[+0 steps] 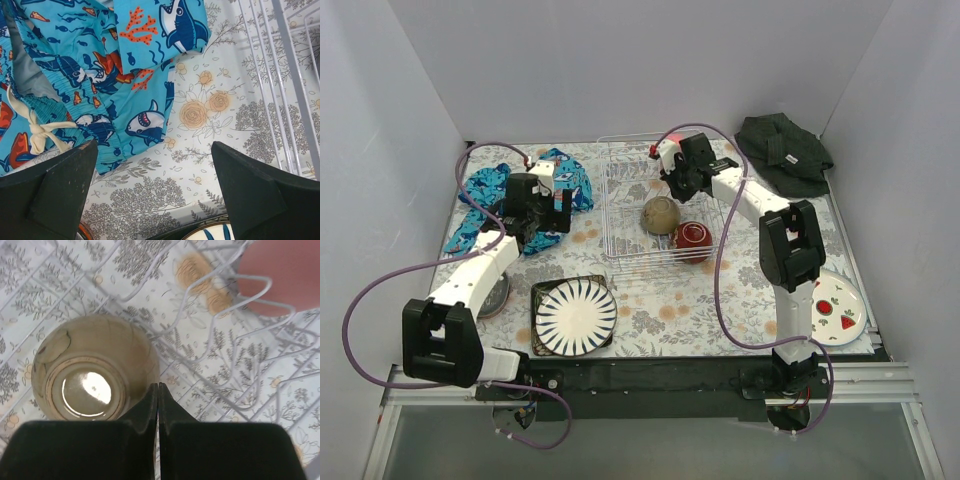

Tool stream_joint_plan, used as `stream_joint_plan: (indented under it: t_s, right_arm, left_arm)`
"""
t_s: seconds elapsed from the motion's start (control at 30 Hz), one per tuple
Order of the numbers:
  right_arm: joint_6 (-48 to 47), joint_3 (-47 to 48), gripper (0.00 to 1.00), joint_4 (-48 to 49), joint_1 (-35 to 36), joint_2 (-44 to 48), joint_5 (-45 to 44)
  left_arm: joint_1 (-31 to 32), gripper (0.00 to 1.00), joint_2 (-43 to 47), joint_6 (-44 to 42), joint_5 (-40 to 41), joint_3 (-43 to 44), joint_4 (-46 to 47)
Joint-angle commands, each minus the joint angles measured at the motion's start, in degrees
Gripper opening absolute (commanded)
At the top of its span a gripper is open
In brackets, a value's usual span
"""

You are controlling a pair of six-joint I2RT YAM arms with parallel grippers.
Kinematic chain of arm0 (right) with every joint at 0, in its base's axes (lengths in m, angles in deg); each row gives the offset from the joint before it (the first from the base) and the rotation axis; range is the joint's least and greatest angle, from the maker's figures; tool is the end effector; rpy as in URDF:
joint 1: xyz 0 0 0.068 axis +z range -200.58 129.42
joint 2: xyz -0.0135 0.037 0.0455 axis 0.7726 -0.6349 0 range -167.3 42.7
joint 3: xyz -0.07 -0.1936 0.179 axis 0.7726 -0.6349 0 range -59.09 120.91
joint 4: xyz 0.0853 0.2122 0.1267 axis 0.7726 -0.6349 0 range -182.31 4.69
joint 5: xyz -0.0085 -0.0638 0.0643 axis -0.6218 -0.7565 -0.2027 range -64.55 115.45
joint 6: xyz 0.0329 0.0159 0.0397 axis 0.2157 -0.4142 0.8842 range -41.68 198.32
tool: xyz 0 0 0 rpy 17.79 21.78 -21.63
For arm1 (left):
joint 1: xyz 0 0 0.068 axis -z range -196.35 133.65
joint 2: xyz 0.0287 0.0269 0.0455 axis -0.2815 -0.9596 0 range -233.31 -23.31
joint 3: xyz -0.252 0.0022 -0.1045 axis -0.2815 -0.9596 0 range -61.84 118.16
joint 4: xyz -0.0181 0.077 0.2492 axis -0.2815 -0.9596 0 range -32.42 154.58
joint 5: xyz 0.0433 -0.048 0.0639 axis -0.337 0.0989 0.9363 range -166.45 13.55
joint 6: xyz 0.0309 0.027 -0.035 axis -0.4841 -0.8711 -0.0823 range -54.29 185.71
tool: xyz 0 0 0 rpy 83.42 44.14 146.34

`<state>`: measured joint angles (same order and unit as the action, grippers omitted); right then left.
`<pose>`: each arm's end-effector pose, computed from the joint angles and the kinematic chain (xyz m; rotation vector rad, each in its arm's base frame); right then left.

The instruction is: Load the mixed dishes into the dish rack

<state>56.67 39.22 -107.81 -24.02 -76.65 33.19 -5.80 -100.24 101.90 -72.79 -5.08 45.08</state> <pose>0.4261 0.2184 0.2363 -1.0134 2.0990 0.2004 0.2906 -0.0518 0.2725 -0.5410 2.2222 -0.3592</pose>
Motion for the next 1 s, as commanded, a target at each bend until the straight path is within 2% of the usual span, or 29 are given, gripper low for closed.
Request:
stream_joint_plan:
  t_s: [0.0,0.27,0.53,0.73,0.77,0.87,0.97]
  right_arm:
    - [-2.3,-2.9,0.01,-0.3,1.5,2.6,3.3]
    - [-3.0,-6.9,0.01,-1.1,6.6,4.6,4.7]
    - [-4.1,-13.8,0.01,-2.1,9.0,11.2,3.5]
    - [-4.2,-15.9,0.01,-2.0,9.0,16.6,-2.8]
    - [-4.3,-15.9,0.14,-1.9,8.9,17.5,-5.0]
    - [-3.0,-16.1,0.41,-1.8,8.2,21.4,-7.0]
    - [-0.4,-16.7,0.56,-2.6,7.2,25.2,-6.4]
  left_arm:
    - [-0.5,0.98,3.3,-0.9,0.4,-1.7,0.3]
    - [-1.1,0.98,4.7,-1.9,-0.8,-1.8,-1.3]
    - [-1.1,0.98,5.4,-3.8,-0.1,-4.3,-1.8]
    - [-1.1,0.98,2.7,-4.1,-0.4,-2.2,-5.2]
    - [-1.1,0.98,1.6,-4.2,-0.5,-1.6,-6.1]
    - [-1.1,0.98,0.9,-5.4,-1.5,-0.4,-8.8]
    - [-1.1,0.98,0.7,-8.5,-3.0,-0.5,-10.0]
